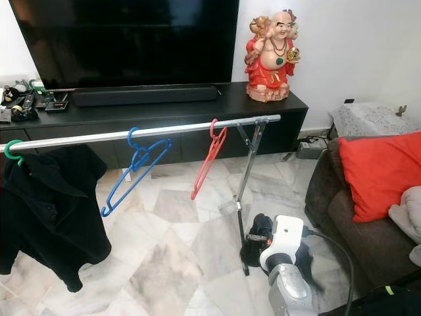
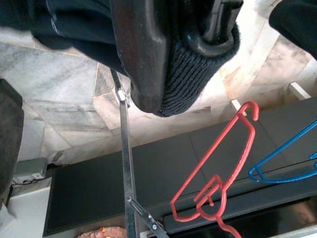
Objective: Hang hanger
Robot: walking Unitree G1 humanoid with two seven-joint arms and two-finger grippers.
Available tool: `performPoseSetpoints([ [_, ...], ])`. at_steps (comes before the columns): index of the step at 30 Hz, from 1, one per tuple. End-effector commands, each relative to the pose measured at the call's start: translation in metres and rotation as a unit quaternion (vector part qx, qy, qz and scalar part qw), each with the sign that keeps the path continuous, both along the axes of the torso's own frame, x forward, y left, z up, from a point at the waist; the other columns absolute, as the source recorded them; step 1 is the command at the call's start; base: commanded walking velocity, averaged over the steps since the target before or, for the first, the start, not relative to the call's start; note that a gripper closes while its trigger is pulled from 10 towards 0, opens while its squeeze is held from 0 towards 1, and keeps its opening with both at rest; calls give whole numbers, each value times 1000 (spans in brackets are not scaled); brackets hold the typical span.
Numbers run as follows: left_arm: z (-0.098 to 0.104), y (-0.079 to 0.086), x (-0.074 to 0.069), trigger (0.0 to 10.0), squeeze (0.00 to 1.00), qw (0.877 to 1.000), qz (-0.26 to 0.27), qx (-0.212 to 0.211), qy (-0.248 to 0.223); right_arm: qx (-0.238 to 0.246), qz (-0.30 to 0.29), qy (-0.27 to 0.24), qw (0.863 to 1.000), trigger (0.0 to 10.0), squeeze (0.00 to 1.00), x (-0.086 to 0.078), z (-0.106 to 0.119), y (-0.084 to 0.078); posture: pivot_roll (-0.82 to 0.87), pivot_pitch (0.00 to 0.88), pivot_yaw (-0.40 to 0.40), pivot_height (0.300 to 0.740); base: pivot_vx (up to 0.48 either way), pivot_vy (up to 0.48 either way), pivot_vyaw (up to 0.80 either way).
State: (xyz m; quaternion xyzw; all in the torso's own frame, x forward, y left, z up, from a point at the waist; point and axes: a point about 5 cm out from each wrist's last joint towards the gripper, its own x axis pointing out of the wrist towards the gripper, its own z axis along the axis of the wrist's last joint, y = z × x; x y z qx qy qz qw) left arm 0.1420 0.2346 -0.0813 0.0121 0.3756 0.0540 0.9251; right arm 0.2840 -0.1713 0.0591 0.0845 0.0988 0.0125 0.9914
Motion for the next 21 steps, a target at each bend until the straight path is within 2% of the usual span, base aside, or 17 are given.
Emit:
performPoseSetpoints([
  [1,5,0,6,10000,0,1000,-2,0,-27,-10,-8,-14,1000,10000,0,2,3,-4,102,0,7,740,0,0,0],
  [3,17,-5,24,10000,0,996,-32,8,-84,-13,-13,-12,1000,10000,0,0,1,-7,103,0,7,740,0,0,0],
  [4,17,-5,24,10000,0,996,-32,8,-84,-13,-13,-12,1000,10000,0,0,1,-7,103,0,7,740,0,0,0],
  [6,42,-17,55,10000,0,982,-68,15,-177,-20,-17,-4,1000,10000,0,-2,-3,-10,114,0,1,740,0,0,0],
  [7,42,-17,55,10000,0,982,-68,15,-177,-20,-17,-4,1000,10000,0,-2,-3,-10,114,0,1,740,0,0,0],
  [9,62,-23,72,10000,0,968,-83,25,-237,-26,-17,1,1000,10000,0,-2,-6,-10,119,0,-4,740,0,0,0],
  [13,75,-26,74,10000,0,959,-85,27,-270,-32,-16,1,999,10000,0,-2,-6,-10,116,8,-5,740,0,0,0],
  [19,93,-30,64,10000,0,945,-110,45,-303,-38,-27,-3,999,10000,0,-2,-5,-15,127,27,-7,740,0,0,0],
  [21,101,-31,67,10000,0,940,-119,52,-314,-44,-35,-9,998,10000,0,-1,-3,-16,130,32,-8,740,0,0,0],
])
